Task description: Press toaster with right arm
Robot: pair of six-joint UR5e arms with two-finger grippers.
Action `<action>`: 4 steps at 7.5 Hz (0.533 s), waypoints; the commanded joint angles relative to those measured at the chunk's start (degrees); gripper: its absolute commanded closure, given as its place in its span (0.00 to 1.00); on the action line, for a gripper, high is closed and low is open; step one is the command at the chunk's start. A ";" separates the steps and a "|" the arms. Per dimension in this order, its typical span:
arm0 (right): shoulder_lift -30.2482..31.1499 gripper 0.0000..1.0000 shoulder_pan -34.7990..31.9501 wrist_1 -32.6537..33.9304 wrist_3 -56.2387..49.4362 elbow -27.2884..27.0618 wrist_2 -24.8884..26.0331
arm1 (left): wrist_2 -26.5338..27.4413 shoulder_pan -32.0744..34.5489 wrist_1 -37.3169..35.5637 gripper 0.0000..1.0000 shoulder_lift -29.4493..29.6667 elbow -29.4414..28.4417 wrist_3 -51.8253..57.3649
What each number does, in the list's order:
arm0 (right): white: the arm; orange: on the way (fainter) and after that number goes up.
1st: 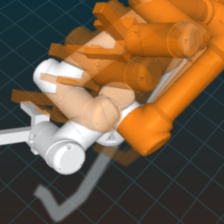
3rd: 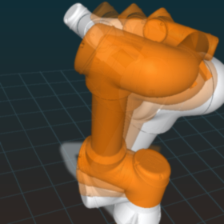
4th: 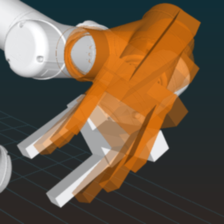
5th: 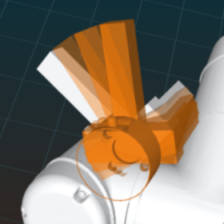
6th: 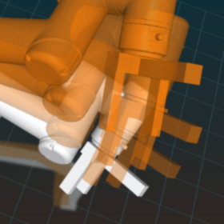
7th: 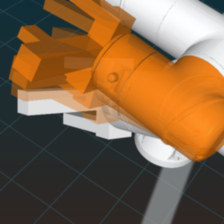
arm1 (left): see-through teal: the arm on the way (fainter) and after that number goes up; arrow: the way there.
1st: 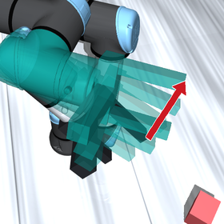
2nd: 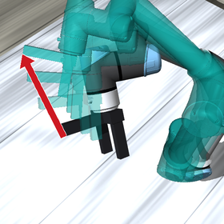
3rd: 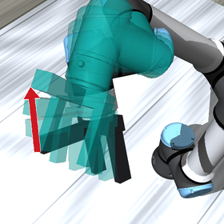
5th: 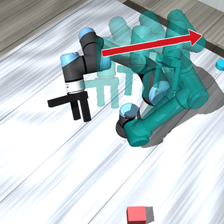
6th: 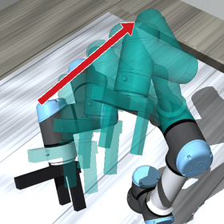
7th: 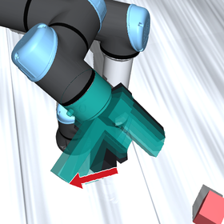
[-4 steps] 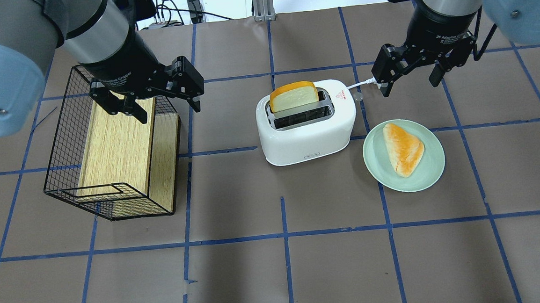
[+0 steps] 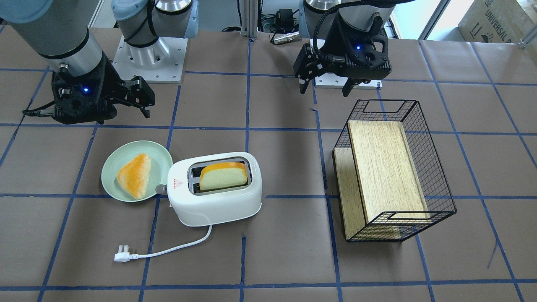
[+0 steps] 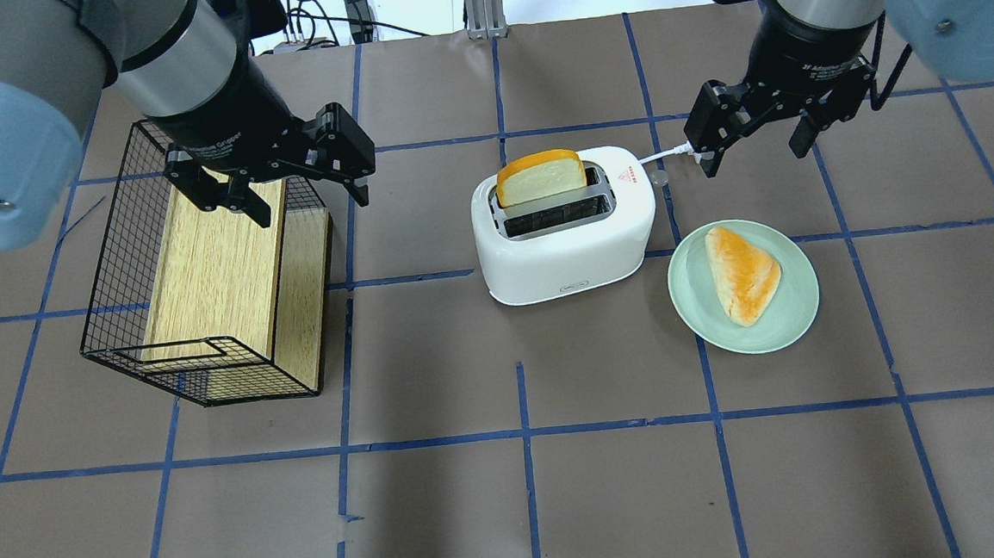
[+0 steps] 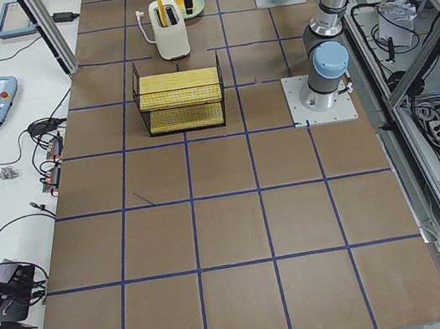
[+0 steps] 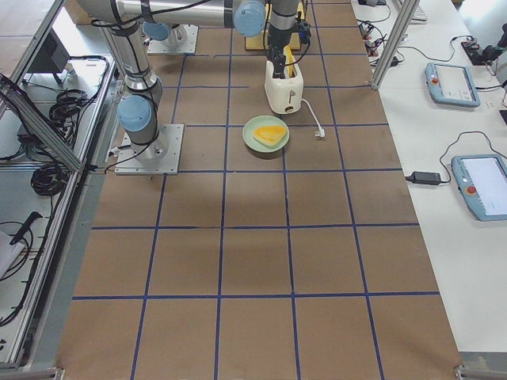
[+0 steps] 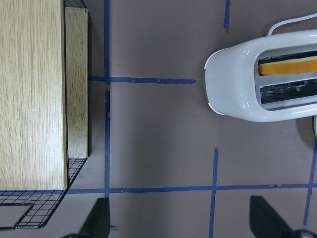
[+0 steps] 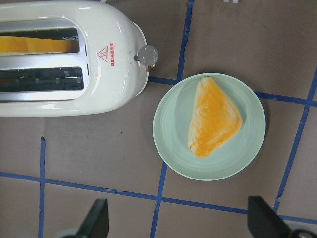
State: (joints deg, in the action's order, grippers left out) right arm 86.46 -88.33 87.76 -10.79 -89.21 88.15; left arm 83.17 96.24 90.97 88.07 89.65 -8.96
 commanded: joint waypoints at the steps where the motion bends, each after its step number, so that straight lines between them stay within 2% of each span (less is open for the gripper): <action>1: 0.11 0.00 0.00 -0.04 -0.46 -0.52 -0.52 | 0.06 0.09 0.00 0.00 0.00 0.00 0.00; 4: 0.11 0.00 0.09 -0.04 -0.99 -0.53 -0.70 | 0.06 0.00 0.00 0.00 0.00 0.00 0.00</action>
State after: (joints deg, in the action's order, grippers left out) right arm 86.56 -88.28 87.72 -11.41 -89.66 87.46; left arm 83.23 96.28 90.97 88.07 89.65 -8.96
